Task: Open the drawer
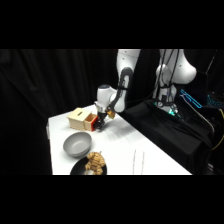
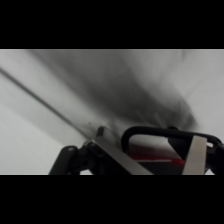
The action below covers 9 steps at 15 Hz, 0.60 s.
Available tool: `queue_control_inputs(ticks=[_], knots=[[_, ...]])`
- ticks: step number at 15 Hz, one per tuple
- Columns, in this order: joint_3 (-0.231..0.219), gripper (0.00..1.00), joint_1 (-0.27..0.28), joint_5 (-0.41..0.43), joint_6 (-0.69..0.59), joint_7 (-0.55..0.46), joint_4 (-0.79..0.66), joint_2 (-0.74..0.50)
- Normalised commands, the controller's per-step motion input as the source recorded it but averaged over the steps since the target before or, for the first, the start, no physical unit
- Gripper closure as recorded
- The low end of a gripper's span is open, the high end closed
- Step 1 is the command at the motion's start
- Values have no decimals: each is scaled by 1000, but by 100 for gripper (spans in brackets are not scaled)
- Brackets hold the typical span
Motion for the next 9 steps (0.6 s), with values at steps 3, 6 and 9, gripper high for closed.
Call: queue_control_inputs(ticks=[3, 6, 9], knots=[[34, 0, 207, 105, 250, -126, -548, -347], [-7, 0, 234, 119, 188, -105, -468, -330], [-59, 0, 219, 100, -4, -111, -300, -319]])
